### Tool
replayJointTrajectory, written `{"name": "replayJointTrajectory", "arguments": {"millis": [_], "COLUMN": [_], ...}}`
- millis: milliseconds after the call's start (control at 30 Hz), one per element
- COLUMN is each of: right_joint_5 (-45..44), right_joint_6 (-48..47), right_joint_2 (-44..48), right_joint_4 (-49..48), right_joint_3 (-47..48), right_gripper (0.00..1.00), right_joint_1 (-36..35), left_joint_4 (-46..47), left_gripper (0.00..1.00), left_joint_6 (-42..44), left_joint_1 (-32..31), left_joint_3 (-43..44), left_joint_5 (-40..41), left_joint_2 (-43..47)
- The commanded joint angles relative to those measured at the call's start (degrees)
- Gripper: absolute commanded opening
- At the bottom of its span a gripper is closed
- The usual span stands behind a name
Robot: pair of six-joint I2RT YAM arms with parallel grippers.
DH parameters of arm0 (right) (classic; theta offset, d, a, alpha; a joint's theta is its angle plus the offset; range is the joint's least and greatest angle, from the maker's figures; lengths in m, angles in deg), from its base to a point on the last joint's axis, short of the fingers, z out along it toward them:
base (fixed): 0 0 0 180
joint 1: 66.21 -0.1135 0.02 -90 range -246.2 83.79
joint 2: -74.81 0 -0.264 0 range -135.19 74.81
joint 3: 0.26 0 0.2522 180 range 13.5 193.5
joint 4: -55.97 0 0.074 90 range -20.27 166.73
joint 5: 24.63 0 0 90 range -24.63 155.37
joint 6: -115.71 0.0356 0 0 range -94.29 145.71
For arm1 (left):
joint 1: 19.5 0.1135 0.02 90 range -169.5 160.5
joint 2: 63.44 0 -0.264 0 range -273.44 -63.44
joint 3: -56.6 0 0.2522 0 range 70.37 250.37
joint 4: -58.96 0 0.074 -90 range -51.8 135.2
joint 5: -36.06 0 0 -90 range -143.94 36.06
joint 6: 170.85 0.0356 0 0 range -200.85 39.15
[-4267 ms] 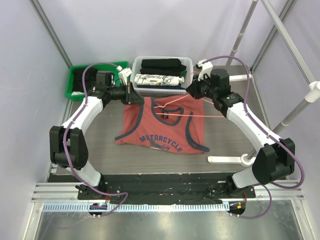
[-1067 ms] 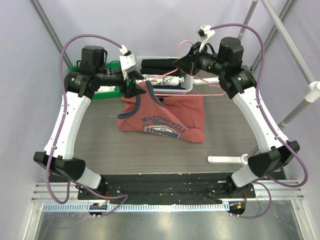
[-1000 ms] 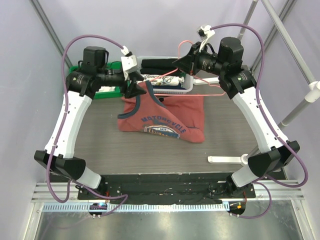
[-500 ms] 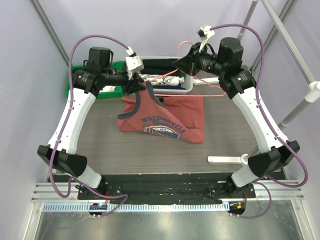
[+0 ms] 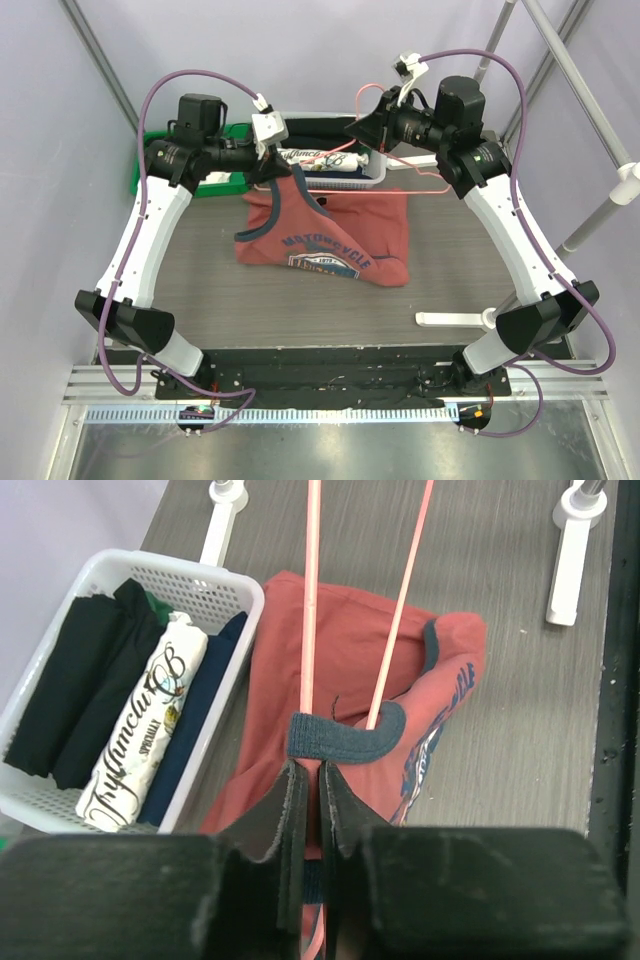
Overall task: Place the tank top on the hanger
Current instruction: Hang the tank top on the hanger.
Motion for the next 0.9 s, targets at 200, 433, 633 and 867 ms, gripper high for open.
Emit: {"name": "replayJointTrajectory", "arguments": {"millis": [200, 433, 633, 867], "right_joint_5": [-0.7, -1.0, -1.4, -0.8], "right_joint_6": [0.6, 0.3, 0.5, 1.5], "right_joint_2": [3.0, 2.9, 2.8, 2.3], "right_joint_4": [-2.7, -2.8, -2.9, -3.8], "right_joint_3": [0.2, -0.3, -0.2, -0.4], "right_gripper": [0.01, 0.01, 0.01, 0.01], "right_joint_1": [-0.3, -0.3, -0.3, -0.4], "left_joint_4": [1.5, 1.1, 1.8, 3.9], "left_gripper": [0.00, 0.00, 0.02, 0.00], "left_joint_6": [-1.0, -2.2, -4.5, -7.0], "left_joint_1": [-0.4, -0.5, -0.4, -1.1], "left_joint_3": [1.8, 3.0, 3.7, 3.6], "left_joint_5": [-2.2, -4.0, -5.8, -6.0], "left_joint_2": [0.0, -0.1, -0.1, -0.9]}}
